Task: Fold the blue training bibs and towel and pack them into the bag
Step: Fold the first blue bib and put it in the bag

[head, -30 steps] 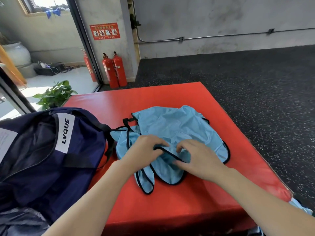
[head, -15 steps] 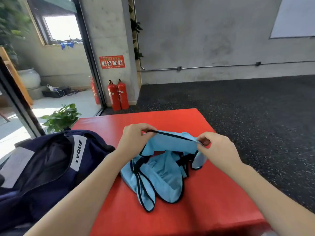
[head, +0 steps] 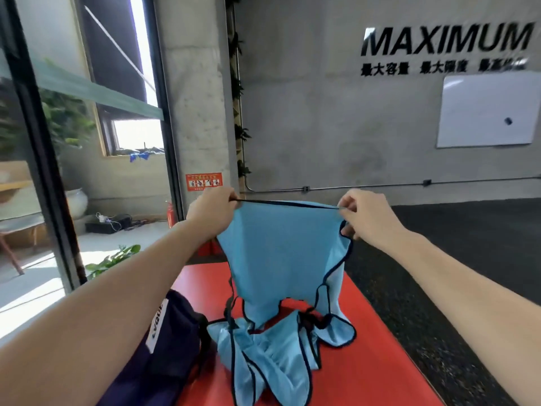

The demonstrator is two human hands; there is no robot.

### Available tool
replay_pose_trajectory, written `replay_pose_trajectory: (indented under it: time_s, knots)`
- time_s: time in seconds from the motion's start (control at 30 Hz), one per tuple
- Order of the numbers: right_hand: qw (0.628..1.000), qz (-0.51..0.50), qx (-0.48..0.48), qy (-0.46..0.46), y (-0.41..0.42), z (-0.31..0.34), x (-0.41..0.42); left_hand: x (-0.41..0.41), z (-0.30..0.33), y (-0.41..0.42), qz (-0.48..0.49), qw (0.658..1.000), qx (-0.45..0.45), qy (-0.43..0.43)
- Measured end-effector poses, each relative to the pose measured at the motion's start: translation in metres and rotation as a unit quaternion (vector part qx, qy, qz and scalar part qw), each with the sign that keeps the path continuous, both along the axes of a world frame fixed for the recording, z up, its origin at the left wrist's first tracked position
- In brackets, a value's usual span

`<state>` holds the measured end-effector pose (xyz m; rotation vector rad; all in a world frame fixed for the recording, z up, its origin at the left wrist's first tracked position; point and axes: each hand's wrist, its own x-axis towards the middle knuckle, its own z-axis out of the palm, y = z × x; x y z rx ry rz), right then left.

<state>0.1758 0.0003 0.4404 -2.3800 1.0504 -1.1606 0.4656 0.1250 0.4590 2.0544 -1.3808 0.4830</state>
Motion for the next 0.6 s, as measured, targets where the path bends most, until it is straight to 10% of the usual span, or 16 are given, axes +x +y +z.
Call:
replay_pose_trajectory:
  time_s: [0.6]
  knots:
    - [0.997, -0.069, -0.021, 0.037, -0.045, 0.069, -0.026, 0.011, 0.089, 0.011, -0.029, 0.997, -0.058, 0.034]
